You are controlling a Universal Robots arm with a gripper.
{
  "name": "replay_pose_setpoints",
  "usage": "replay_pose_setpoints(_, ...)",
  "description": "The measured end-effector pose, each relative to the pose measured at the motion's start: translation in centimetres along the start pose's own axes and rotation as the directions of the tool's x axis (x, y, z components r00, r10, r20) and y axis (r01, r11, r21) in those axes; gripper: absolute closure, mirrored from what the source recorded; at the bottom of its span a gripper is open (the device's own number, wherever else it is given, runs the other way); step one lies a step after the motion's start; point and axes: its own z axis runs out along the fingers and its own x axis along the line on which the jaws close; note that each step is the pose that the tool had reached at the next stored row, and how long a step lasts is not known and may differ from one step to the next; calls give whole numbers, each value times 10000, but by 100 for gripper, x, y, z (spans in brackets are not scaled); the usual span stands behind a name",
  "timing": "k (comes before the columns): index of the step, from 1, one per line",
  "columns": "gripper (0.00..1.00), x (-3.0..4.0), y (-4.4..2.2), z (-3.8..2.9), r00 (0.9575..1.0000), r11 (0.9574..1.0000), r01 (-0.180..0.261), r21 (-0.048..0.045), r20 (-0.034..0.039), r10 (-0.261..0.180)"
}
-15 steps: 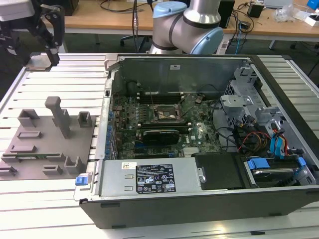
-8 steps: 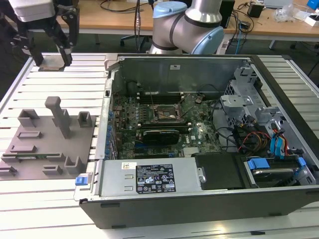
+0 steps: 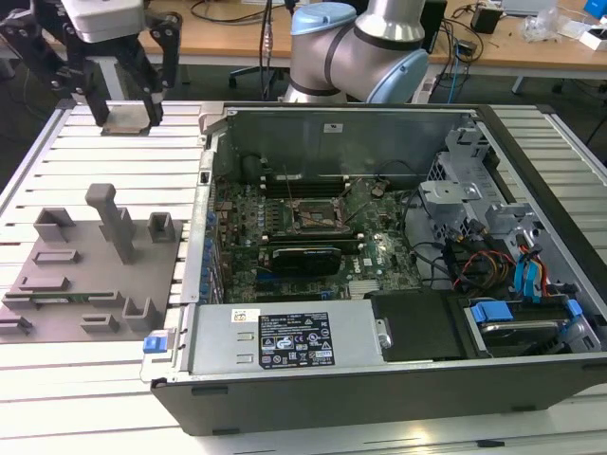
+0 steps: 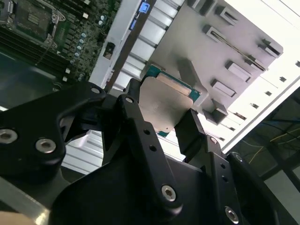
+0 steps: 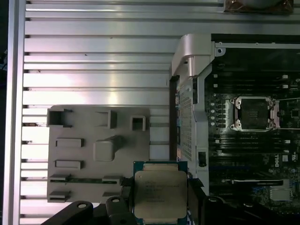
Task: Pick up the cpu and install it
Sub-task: 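Pick up the cpu and move it towards the insertion slot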
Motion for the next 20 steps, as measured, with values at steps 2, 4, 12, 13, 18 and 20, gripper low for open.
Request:
replay_pose_setpoints(2, 45, -85, -1, 1, 10000, 10000, -1, 0, -2, 1)
replay_pose_setpoints(4, 45, -153, -1, 3, 10000, 10000, -1, -1, -2, 1)
replay_pose_setpoints(12, 45, -437, -3, 6, 10000, 10000, 0, -1, -9, 0)
replay_pose_setpoints(13, 45, -468, -3, 6, 10000, 10000, -1, -1, -10, 1)
replay_pose_setpoints(18, 45, -643, -5, 8, 10000, 10000, -1, 0, -15, 1)
replay_pose_setpoints(20, 45, -704, -5, 9, 10000, 10000, -2, -1, -15, 2)
